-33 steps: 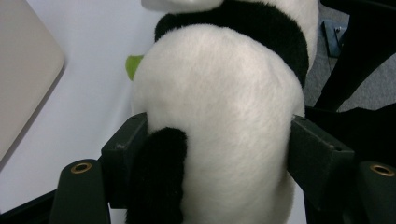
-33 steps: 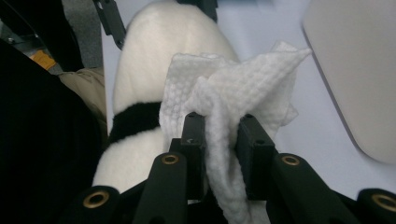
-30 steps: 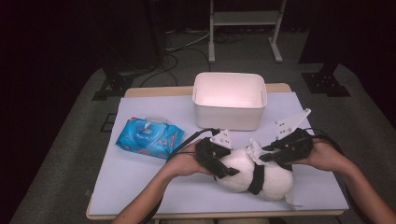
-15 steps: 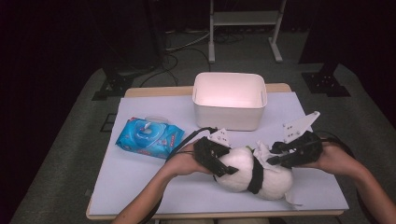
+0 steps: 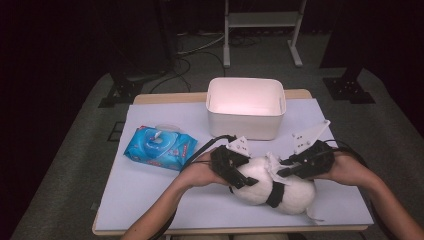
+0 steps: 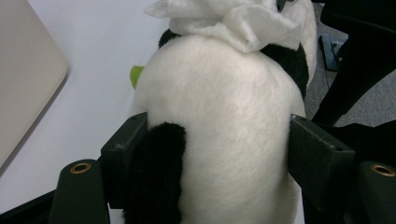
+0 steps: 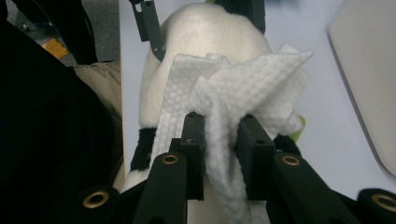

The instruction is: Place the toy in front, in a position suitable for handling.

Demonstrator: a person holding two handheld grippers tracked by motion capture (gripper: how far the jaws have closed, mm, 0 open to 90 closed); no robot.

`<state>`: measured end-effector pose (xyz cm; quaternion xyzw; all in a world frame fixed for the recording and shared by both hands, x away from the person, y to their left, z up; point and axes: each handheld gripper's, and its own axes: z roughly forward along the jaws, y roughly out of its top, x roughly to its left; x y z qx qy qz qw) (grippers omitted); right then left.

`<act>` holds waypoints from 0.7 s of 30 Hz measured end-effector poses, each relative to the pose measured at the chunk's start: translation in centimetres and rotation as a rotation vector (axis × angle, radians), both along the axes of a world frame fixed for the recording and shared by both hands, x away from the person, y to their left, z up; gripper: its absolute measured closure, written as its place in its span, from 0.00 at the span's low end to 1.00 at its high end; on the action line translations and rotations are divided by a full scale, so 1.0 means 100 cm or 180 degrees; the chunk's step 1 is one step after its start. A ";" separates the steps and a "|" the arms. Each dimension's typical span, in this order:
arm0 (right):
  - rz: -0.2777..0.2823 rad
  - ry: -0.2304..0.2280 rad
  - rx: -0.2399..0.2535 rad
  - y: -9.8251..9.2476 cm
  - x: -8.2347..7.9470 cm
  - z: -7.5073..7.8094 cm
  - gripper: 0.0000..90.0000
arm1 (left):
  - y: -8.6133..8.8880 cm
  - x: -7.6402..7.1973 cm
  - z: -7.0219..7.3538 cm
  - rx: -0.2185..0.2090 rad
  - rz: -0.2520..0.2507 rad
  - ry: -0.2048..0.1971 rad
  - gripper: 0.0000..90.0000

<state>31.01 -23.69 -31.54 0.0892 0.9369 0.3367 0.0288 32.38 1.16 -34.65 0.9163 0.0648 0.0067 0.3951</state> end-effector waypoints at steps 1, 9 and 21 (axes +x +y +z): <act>0.0008 0.0010 0.0002 0.002 0.001 -0.001 0.82 | 0.001 0.000 -0.001 0.0004 0.0005 0.0002 0.31; -0.0017 0.0036 0.0006 -0.003 -0.002 -0.003 0.82 | 0.006 0.001 -0.005 -0.0111 0.0002 0.0058 0.23; -0.0103 0.0002 0.0046 -0.023 -0.010 -0.003 0.82 | 0.014 0.010 -0.011 -0.0220 0.0064 0.0269 0.11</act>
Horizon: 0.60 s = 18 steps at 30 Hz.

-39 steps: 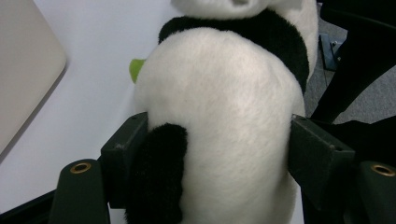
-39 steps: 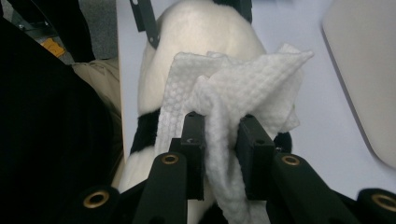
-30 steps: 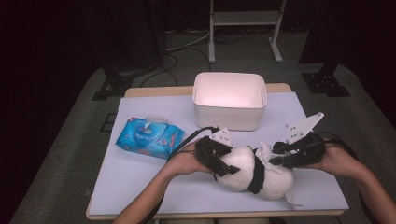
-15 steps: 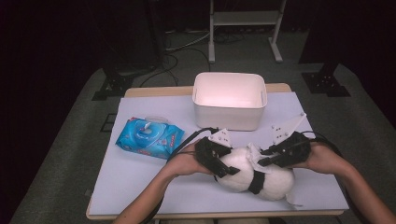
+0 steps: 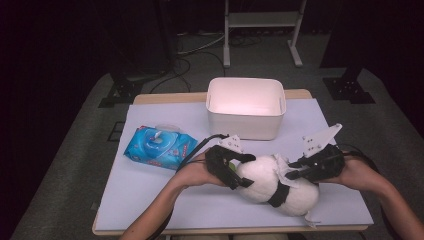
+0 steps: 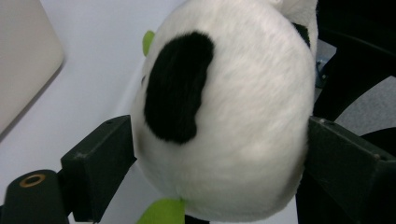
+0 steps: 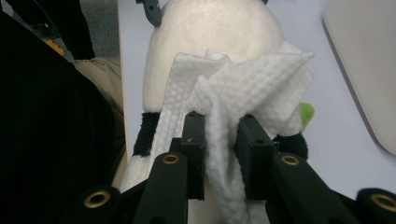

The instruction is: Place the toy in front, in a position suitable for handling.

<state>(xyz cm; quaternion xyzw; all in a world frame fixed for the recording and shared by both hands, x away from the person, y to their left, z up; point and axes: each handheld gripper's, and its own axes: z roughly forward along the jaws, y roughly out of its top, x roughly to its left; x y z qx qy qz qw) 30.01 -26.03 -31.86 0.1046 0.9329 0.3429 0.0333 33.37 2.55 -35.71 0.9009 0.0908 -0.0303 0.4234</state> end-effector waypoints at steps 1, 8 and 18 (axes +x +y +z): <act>-0.0005 0.0000 -0.0003 -0.001 0.000 0.000 0.82 | 0.000 0.001 -0.002 -0.0027 -0.0020 0.0031 0.11; -0.0028 0.0013 0.0026 -0.009 -0.002 -0.001 0.82 | 0.000 0.002 -0.010 -0.0045 -0.0072 0.0126 0.09; -0.0085 0.0045 0.0036 -0.017 -0.006 -0.003 0.82 | -0.011 0.002 -0.026 0.0030 -0.0145 0.0304 0.05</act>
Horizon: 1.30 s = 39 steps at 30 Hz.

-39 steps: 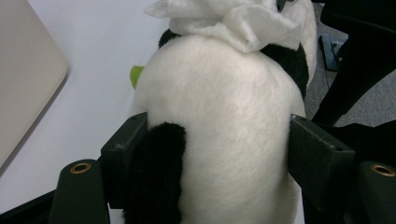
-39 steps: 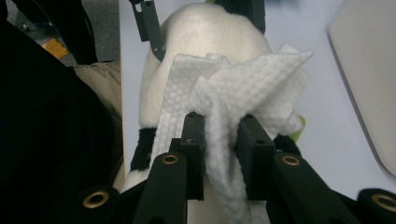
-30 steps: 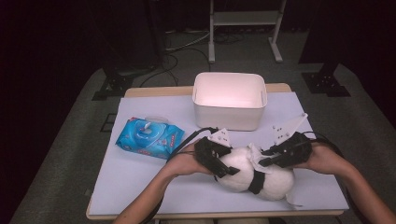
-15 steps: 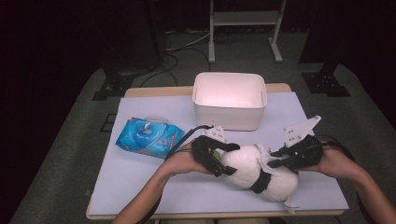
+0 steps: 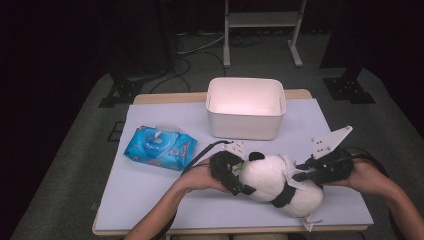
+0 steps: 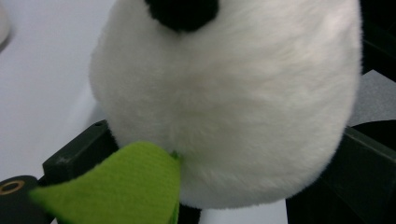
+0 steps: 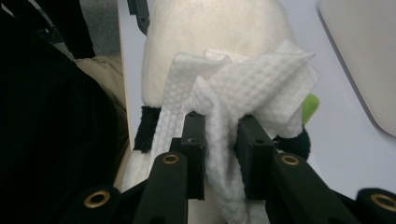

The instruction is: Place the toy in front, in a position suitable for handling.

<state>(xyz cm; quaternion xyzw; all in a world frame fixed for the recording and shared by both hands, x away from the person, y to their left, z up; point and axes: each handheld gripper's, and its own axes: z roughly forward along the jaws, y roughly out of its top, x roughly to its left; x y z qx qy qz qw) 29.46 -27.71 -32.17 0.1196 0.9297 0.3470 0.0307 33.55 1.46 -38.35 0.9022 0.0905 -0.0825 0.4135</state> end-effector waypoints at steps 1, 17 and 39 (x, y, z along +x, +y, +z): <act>0.0006 -0.0005 0.0001 0.000 0.000 0.000 0.82 | 0.000 0.001 -0.001 -0.0046 0.0013 0.0007 0.07; 0.0024 -0.0162 0.0302 0.011 0.009 0.008 0.83 | 0.027 0.003 0.040 -0.0178 0.0174 -0.0342 0.25; 0.0117 -0.0040 0.0406 0.034 0.023 -0.005 0.83 | 0.054 0.000 0.076 -0.0366 0.0286 -0.0574 0.25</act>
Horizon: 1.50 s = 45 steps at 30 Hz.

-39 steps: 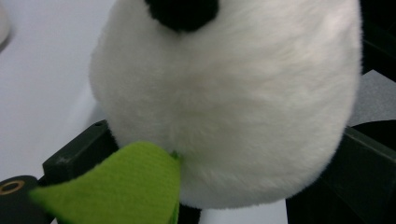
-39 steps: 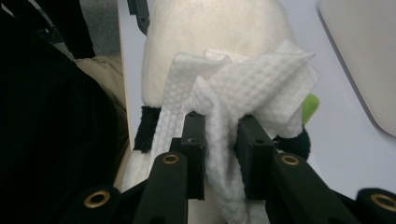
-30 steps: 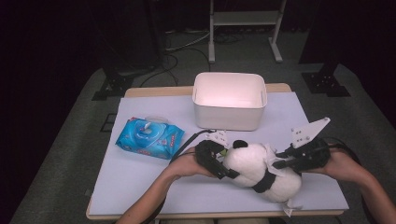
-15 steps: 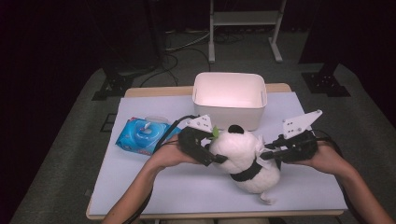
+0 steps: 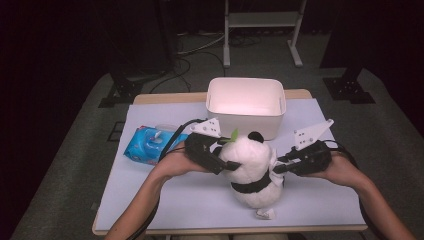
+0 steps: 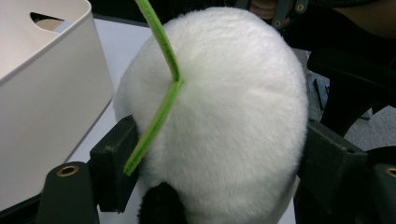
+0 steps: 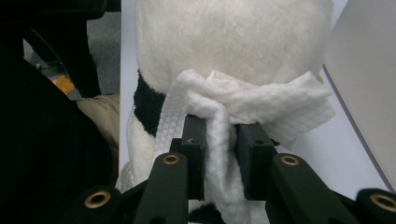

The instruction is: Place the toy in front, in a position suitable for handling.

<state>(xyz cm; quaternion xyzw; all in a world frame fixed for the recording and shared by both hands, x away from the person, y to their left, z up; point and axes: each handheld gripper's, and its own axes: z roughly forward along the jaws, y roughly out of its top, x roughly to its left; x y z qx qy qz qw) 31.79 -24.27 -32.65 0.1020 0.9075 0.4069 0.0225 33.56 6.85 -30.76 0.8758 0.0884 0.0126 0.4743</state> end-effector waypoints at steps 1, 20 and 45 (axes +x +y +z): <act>0.0000 0.0000 0.0000 0.000 0.000 0.000 0.83 | -0.002 0.000 0.000 0.0011 -0.0010 -0.0004 0.25; 0.0008 -0.0261 0.0043 -0.005 -0.001 0.054 0.83 | -0.028 -0.007 -0.001 0.0089 -0.0200 -0.0105 0.25; -0.0218 -0.0121 0.0043 -0.034 -0.005 0.030 0.83 | -0.043 -0.002 -0.002 0.0069 -0.0227 -0.0088 0.25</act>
